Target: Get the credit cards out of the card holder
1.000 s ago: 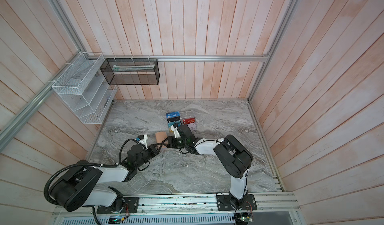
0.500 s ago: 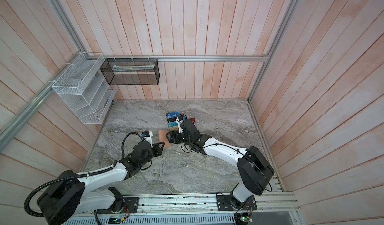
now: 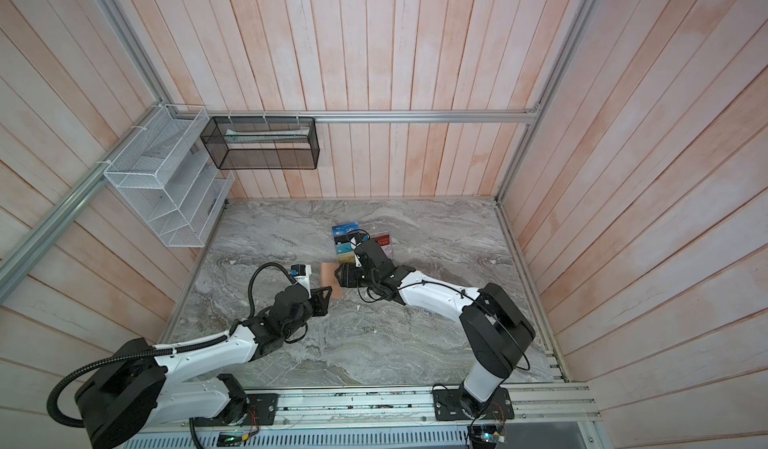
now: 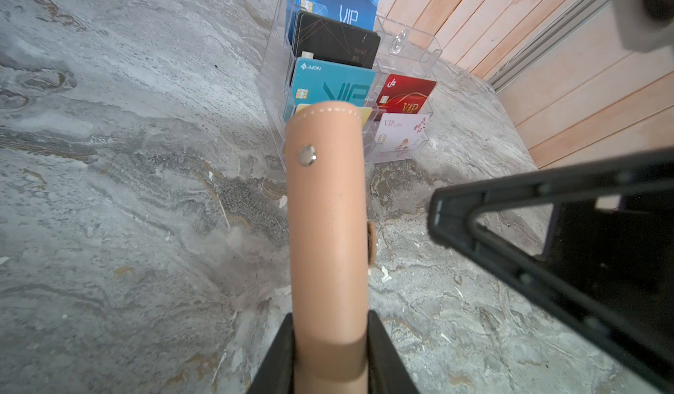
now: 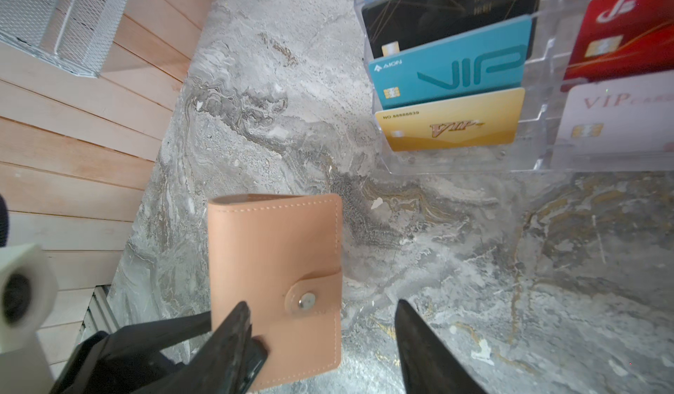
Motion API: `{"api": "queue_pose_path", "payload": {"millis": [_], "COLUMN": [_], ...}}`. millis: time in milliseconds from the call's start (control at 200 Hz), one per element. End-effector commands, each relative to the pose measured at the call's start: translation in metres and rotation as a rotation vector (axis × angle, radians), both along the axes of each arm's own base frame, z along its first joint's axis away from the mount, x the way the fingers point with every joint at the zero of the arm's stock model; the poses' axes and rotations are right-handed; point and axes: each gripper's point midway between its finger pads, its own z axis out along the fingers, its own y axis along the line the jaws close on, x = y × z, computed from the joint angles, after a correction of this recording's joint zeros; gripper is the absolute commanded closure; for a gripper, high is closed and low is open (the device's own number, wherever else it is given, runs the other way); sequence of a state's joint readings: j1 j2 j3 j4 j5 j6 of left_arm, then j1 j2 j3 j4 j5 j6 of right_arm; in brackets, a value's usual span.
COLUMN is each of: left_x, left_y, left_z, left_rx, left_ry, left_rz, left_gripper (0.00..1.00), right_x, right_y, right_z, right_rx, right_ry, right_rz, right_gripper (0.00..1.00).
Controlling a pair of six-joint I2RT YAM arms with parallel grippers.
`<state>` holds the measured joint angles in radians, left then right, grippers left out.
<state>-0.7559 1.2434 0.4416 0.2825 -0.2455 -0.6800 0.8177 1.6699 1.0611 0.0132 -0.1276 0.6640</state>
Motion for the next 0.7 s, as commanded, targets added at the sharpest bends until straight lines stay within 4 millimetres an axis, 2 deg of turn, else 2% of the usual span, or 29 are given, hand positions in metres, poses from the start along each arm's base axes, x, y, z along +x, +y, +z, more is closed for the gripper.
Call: {"api": "queue_pose_path", "payload": {"millis": [0,245,490,695], "left_x": [0.01,0.01,0.009,0.009], "left_y": [-0.005,-0.009,-0.01,-0.007], "left_z": [0.031,0.03,0.032,0.034], "left_rx": [-0.044,-0.055,-0.061,-0.063], "left_ry": [-0.088,-0.085,-0.091,-0.102], "left_rz": [0.017,0.011,0.015,0.03], "left_gripper": [1.0,1.0,1.0,1.0], "right_x": [-0.006,-0.006,-0.006,-0.008], "right_y": [0.011,0.018,0.023,0.022], "right_z": [-0.002,-0.005,-0.016,-0.026], "right_rx": [0.016,0.027,0.0,-0.028], "right_ry": [0.03,0.039,0.055,0.065], "right_rz": [0.029,0.044,0.04,0.028], "right_gripper": [0.38,0.42,0.49,0.59]}}
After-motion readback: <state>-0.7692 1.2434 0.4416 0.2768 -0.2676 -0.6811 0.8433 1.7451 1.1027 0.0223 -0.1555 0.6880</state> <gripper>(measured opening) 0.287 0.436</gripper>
